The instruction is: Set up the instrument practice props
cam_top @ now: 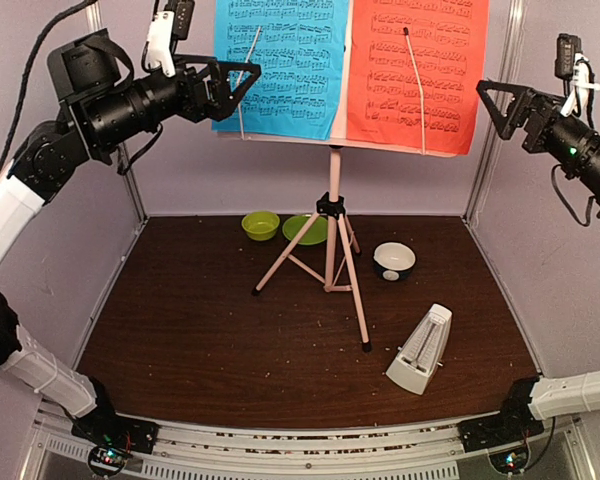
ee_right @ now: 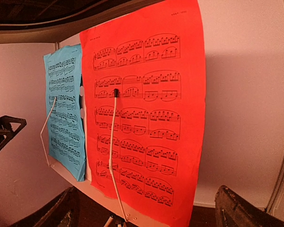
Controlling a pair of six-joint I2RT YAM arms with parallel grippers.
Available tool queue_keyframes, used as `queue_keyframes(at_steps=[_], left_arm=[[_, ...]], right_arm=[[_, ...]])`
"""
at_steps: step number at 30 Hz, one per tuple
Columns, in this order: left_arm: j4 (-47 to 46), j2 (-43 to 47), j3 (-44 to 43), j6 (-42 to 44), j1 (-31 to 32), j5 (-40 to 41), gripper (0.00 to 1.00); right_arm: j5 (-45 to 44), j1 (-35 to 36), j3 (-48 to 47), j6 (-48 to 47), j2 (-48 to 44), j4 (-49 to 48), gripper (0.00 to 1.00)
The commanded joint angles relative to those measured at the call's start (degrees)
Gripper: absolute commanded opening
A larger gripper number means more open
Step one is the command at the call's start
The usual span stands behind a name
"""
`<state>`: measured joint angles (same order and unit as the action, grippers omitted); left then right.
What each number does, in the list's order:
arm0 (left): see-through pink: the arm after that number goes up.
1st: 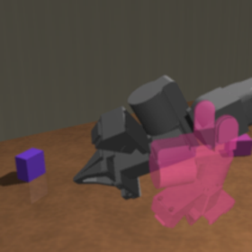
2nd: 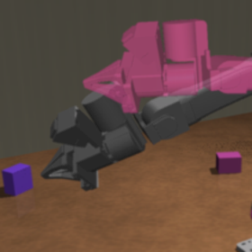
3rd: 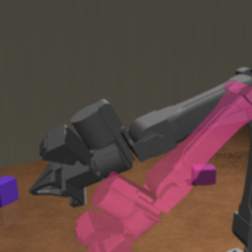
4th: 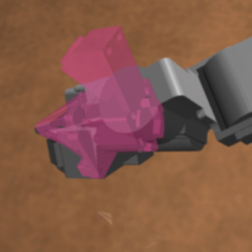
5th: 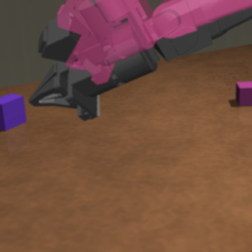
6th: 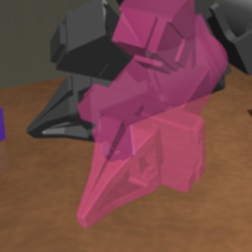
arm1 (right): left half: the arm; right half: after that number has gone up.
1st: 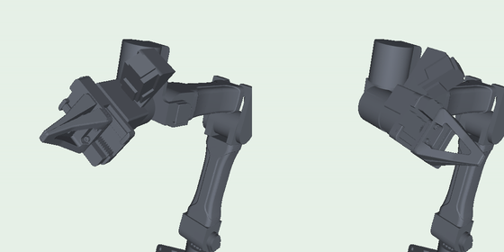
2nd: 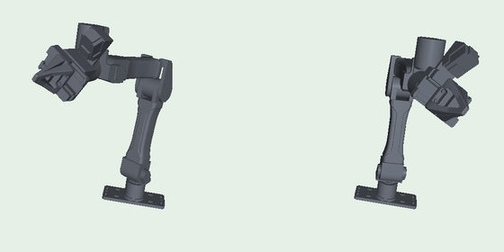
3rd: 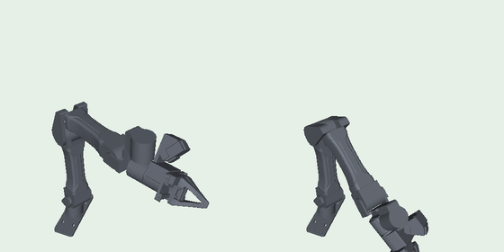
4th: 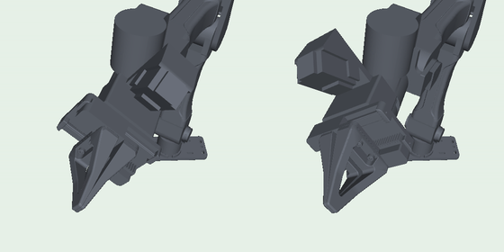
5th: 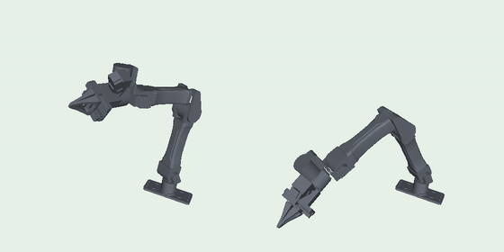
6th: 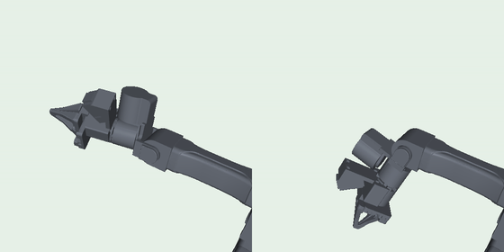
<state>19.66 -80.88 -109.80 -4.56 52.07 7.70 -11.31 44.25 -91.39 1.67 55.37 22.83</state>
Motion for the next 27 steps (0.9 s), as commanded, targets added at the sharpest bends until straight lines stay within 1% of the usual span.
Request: queue_keyframes(at_steps=[1,7,11,17,22,27], left_arm=[[1.4,5.8,5.2,-7.8,-2.1,3.3,0.98],[6.2,10.4,11.0,-15.6,-5.5,4.3,0.98],[8.0,12.5,15.1,-16.8,-5.9,6.1,0.98],[9.7,14.4,19.9,-18.4,-6.0,7.9,0.98],[13.5,13.9,23.0,-19.5,-6.0,7.8,0.98],[13.8,14.2,28.5,-21.9,-6.0,5.8,0.98]], right_arm=[[-3.6,-0.5,2.4,3.0,-2.2,5.8,1.00],[-4.6,-0.6,6.2,6.4,-6.3,10.1,1.00],[-4.7,-0.5,9.1,9.2,-8.1,13.1,1.00],[-4.8,-0.6,17.6,12.9,-11.6,15.8,1.00],[-1.7,-0.6,23.7,16.3,-13.5,19.0,1.00],[4.5,-0.5,29.1,20.6,-13.1,24.3,1.00]])
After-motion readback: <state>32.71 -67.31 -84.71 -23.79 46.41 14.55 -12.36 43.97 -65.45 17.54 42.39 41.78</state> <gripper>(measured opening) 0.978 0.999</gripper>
